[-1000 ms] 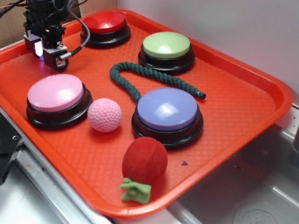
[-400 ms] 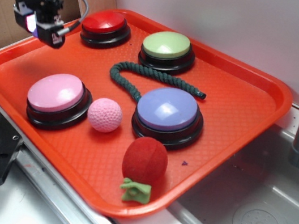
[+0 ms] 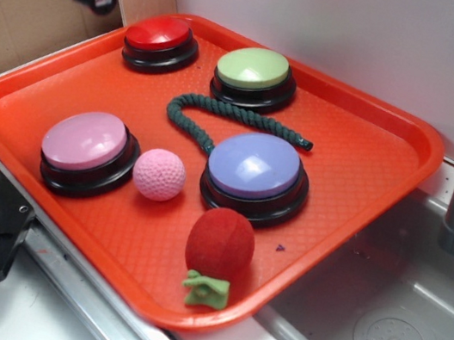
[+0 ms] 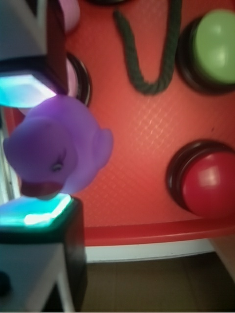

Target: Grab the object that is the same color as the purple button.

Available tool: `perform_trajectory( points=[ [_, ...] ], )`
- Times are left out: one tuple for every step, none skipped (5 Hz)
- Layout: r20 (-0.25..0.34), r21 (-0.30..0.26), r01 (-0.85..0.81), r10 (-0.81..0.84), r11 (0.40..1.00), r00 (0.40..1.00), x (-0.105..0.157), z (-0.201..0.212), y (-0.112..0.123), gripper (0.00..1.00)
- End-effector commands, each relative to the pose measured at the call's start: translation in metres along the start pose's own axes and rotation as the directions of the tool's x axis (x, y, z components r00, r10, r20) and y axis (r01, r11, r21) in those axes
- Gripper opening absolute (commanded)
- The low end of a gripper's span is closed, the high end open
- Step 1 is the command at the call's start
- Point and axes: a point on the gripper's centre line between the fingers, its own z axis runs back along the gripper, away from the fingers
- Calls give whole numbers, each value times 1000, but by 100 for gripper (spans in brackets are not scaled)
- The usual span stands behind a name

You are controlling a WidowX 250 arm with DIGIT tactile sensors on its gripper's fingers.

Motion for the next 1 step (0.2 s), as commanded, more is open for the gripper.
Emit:
perform_trajectory(
  points=[
    [189,2,9,-9,1000,982,-7,40,-16,0]
  ],
)
